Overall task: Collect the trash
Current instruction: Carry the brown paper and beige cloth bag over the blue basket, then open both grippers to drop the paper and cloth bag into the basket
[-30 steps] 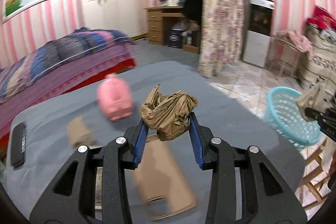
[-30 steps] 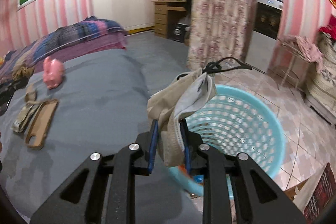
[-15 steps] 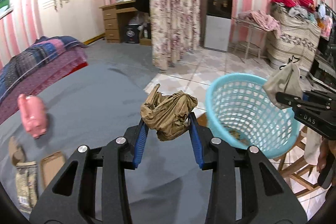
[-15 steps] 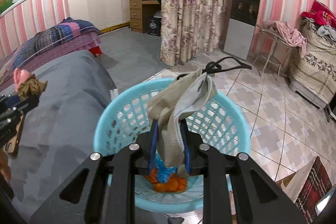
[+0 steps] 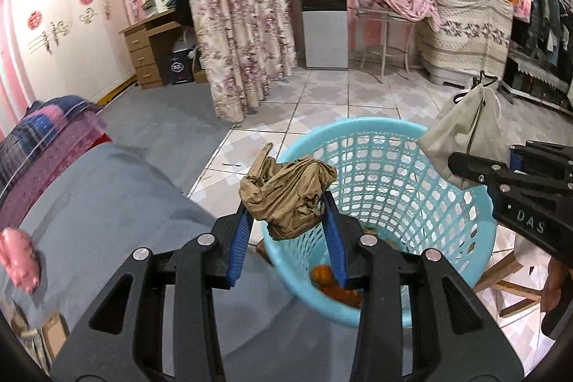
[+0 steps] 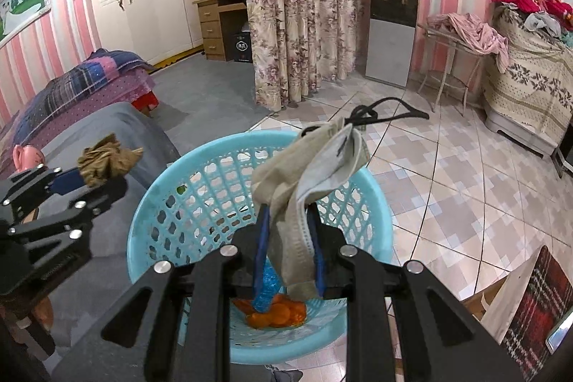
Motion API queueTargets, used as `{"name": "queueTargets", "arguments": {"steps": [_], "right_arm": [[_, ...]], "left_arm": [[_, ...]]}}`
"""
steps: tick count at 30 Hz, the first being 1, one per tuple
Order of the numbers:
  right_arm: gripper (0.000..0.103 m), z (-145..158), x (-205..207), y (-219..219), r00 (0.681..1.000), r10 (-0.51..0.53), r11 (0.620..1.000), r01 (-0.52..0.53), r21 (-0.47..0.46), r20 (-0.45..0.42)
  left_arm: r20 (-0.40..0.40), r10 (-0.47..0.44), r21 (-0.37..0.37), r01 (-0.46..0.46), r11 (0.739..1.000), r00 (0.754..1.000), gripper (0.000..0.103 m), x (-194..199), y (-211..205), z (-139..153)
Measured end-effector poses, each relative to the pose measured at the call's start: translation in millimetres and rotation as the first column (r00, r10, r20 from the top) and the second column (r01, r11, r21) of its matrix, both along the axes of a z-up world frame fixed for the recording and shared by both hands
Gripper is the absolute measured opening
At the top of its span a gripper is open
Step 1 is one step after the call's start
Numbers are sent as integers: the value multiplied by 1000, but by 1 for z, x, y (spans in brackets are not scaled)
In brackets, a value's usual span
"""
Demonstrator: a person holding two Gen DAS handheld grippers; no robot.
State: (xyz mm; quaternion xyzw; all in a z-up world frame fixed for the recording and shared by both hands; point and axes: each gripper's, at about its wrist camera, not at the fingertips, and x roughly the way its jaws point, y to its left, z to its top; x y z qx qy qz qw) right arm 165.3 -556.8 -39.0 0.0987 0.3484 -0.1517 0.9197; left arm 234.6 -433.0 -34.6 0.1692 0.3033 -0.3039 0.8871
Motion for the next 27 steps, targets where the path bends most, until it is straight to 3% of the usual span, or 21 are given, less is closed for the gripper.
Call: {"name": "queueTargets", "arguments": {"steps": [4, 9, 21, 22, 25, 27], "right_arm": [[22, -2, 0, -2, 1000, 0, 1000, 0, 6, -3], [22, -4, 0, -3, 1000, 0, 1000, 0, 16, -1], [24, -15, 16, 14, 1000, 19, 999, -18, 31, -4], [29, -14, 17, 15, 1000, 16, 999, -17, 43, 10], [69, -13, 15, 19, 999, -6, 999, 4, 32, 38], [71, -14, 14, 21, 999, -5, 999, 4, 32, 39]], "left_arm": [[-23, -27, 25, 27, 999, 999, 39, 7, -11, -3], [11, -5, 55, 4, 998, 1000, 73, 12, -12, -1], [44, 117, 27, -119, 993, 992, 87, 23, 40, 15], [42, 128, 24, -129, 991, 991, 87, 24, 47, 16], [38, 162, 15, -162, 987, 986, 87, 23, 65, 20], [41, 188, 6, -188, 982, 981, 89, 21, 79, 24]]}}
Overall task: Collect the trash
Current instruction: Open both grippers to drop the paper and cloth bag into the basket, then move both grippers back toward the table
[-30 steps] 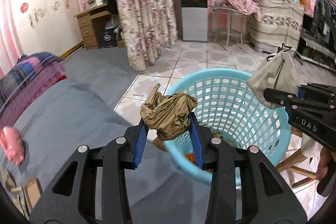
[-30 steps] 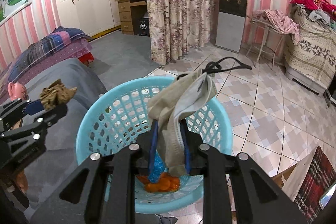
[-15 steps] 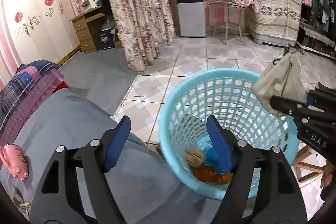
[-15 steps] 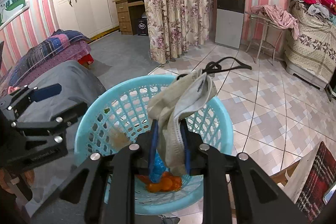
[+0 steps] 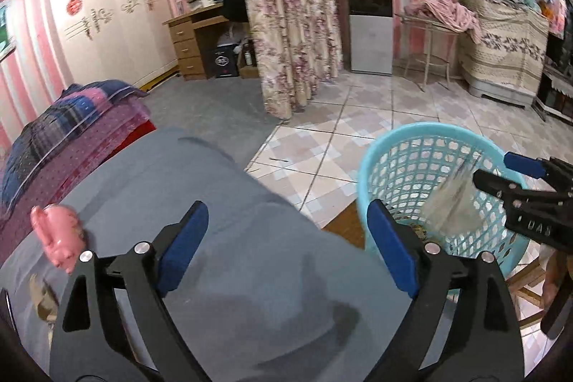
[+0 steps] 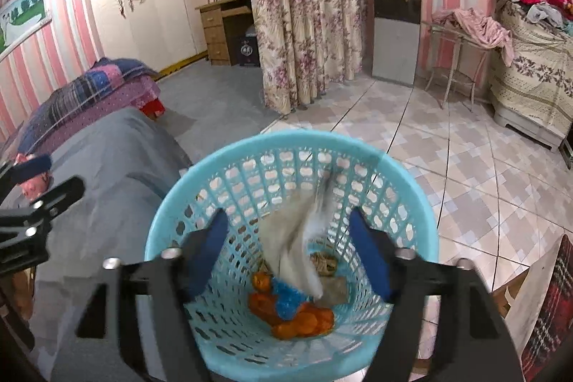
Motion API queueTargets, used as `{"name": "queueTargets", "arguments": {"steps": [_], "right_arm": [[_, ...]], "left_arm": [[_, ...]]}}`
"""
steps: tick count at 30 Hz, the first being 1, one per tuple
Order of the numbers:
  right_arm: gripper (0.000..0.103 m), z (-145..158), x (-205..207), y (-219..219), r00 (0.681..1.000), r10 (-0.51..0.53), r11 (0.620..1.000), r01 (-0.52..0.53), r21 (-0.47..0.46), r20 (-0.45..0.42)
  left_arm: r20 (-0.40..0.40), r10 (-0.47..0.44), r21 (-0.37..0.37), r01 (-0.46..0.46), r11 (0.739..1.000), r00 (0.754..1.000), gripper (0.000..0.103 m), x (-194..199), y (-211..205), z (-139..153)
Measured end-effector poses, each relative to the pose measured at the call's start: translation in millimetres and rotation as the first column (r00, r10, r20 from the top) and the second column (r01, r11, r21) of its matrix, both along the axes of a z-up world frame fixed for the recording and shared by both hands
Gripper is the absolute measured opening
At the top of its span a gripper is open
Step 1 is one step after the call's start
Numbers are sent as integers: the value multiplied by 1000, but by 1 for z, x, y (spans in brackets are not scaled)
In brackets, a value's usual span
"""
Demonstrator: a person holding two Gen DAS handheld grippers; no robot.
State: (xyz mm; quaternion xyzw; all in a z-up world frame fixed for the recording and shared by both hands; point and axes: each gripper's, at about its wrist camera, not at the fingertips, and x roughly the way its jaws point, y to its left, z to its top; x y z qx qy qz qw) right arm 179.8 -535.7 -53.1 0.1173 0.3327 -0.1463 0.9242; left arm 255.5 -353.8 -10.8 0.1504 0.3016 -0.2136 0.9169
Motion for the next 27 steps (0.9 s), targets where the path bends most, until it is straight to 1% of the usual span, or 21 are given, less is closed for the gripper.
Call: {"name": "queueTargets", "arguments": {"steps": [1, 4, 5, 11, 14, 18, 24, 27], "right_arm": [[73, 1, 0, 0, 1000, -2, 1000, 2, -1, 1], [88, 4, -2, 2, 1000, -26, 1000, 27, -14, 15], [90, 5, -2, 3, 999, -25, 1000, 26, -15, 19], [95, 12, -1, 17, 1000, -10, 999, 11, -40, 29], [95, 16, 0, 32, 999, 18, 998, -16, -53, 35], [96, 17, 1, 51, 997, 60, 997, -59, -44, 41], [96, 15, 9, 87, 991, 127, 988, -124, -97, 28], [96, 15, 10, 103, 988, 151, 983, -147, -109, 30]], "left_arm": [[2, 10, -6, -9, 1000, 1000, 89, -1, 5, 1], [1, 46, -37, -46, 998, 999, 90, -4, 27, 7], [2, 62, -46, -61, 997, 998, 91, -6, 36, 9], [26, 150, -61, -148, 987, 988, 96, -14, 82, 15], [25, 204, -82, -201, 976, 979, 97, -17, 110, 18], [17, 263, -98, -261, 960, 965, 97, -23, 149, 18], [7, 353, -75, -352, 933, 936, 97, -36, 206, 6], [-5, 409, -58, -409, 911, 912, 97, -39, 235, -3]]}}
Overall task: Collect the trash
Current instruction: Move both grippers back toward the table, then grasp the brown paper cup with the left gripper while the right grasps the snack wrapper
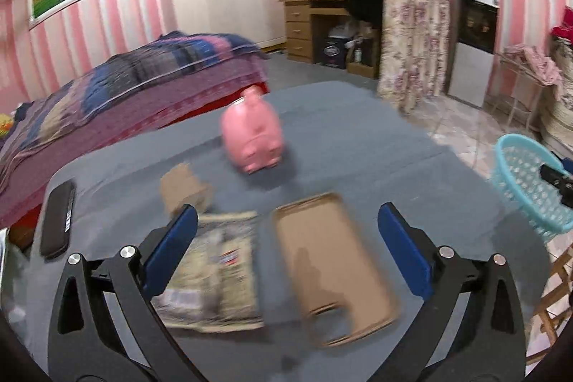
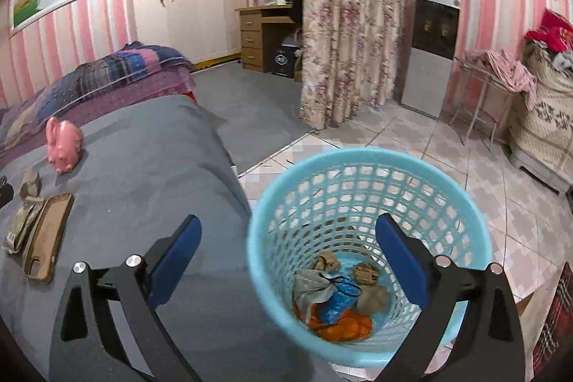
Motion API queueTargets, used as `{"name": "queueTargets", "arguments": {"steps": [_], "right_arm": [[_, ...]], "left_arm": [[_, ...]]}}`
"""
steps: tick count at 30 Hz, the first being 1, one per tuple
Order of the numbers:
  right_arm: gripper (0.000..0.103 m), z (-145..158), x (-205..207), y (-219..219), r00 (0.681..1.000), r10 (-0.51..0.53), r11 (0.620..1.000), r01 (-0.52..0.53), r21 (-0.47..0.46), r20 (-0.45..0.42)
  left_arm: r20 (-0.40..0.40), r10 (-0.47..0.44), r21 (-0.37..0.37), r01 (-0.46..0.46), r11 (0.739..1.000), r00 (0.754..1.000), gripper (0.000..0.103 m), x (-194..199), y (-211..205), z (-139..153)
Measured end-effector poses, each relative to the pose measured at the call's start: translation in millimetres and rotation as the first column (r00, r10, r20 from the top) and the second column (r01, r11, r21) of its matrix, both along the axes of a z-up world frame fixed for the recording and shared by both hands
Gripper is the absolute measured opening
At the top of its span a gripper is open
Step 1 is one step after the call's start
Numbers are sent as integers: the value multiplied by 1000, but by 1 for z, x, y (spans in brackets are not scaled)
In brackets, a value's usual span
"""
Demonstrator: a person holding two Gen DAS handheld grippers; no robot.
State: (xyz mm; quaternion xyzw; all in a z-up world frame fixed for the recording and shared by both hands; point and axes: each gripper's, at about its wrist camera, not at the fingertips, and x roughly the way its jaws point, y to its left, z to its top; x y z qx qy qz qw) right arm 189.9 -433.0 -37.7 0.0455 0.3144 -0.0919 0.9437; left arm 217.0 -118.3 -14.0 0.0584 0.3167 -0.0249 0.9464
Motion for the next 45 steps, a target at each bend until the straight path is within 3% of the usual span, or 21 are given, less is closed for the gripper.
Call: {"name": "queueTargets", "arguments": {"steps": [9, 20, 25, 34, 37, 40, 42, 45], "right_arm": [[96, -3, 0, 46, 997, 77, 996, -77, -37, 3], [96, -15, 5, 85, 985, 169, 985, -170, -37, -28], [96, -23, 11, 94, 982, 179, 982, -181, -45, -60], [96, -34, 12, 117, 971, 221, 971, -228, -70, -91], [96, -37, 13, 123, 967, 232, 967, -242, -86, -107], [96, -39, 14, 126, 966, 233, 965, -244, -93, -115], [96, -39, 15, 125, 967, 229, 967, -239, -85, -115], [96, -38, 17, 126, 968, 226, 971, -232, -54, -107]], "left_arm": [[-31, 117, -21, -117, 993, 993, 97, -6, 60, -17], [-73, 169, -27, -171, 985, 983, 97, -17, 99, -37], [-99, 189, -32, -193, 981, 977, 97, -5, 113, -46], [-137, 146, -20, -150, 988, 980, 97, 46, 114, -47], [-148, 142, -35, -149, 988, 979, 85, 67, 117, -47], [-182, 140, -45, -150, 988, 973, 63, 85, 119, -53], [-209, 124, -60, -139, 988, 970, 35, 94, 120, -57], [-193, 119, -59, -133, 989, 974, 11, 101, 121, -57]]}}
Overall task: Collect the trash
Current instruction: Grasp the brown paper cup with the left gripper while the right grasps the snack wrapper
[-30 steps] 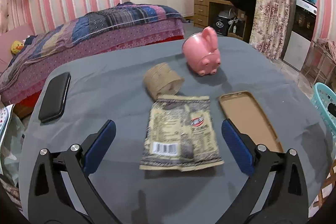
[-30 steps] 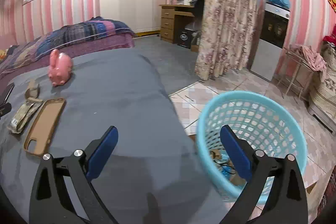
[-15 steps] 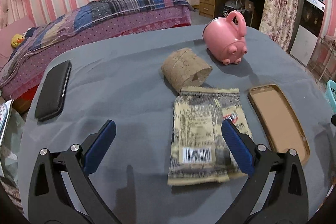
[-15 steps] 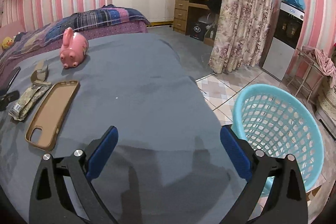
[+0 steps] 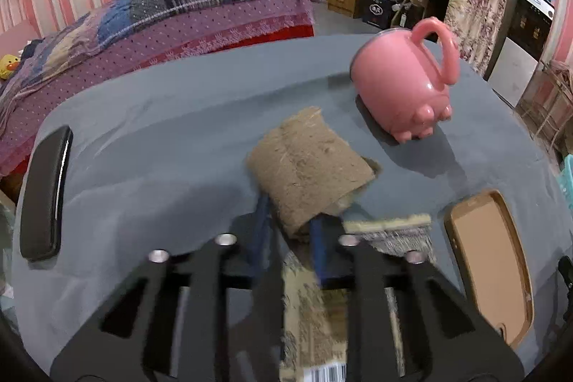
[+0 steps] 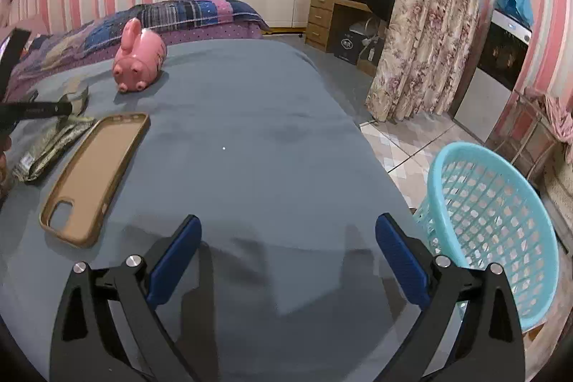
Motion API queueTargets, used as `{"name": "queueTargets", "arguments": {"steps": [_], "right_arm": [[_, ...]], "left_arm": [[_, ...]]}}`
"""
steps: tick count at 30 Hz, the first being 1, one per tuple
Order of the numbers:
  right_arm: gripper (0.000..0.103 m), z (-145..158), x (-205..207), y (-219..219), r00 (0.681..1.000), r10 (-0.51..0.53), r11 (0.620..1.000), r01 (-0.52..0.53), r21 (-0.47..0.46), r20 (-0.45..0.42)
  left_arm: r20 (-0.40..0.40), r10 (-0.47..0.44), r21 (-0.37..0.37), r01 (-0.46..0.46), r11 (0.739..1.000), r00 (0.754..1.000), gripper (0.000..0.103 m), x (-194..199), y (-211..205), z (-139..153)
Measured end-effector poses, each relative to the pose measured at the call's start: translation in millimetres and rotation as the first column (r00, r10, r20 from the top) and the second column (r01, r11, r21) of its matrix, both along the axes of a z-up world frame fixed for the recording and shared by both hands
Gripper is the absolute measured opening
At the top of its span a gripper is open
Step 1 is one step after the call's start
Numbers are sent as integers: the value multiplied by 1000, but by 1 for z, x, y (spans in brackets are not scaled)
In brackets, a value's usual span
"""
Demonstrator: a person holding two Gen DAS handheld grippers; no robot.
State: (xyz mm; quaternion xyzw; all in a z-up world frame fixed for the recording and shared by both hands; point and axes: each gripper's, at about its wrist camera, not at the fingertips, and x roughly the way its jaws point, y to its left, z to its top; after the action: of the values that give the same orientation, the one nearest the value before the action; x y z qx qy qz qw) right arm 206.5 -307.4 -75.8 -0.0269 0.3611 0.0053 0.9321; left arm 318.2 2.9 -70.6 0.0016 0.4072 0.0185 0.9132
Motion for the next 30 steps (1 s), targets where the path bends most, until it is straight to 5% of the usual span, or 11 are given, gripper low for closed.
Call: {"name": "queueTargets", "arguments": {"steps": [2, 11, 18, 25, 30], "right_arm": [[96, 1, 0, 2, 1000, 4, 1000, -4, 4, 3], [96, 19, -10, 36, 997, 65, 998, -65, -3, 32], [96, 25, -14, 90, 983, 181, 982, -182, 42, 24], [94, 26, -5, 163, 955, 298, 952, -296, 82, -9], [74, 23, 5, 201, 935, 350, 934, -343, 105, -55]], "left_arm": [[34, -2, -5, 2, 1000, 999, 3, 0, 4, 6], [175, 76, 95, -93, 991, 982, 1, -44, 43, 45], [169, 191, 128, -214, 968, 967, 1, -117, 90, 26], [142, 250, 81, -263, 962, 958, 1, -141, 114, 7], [119, 258, 38, -264, 964, 959, 1, -138, 121, 2]]}}
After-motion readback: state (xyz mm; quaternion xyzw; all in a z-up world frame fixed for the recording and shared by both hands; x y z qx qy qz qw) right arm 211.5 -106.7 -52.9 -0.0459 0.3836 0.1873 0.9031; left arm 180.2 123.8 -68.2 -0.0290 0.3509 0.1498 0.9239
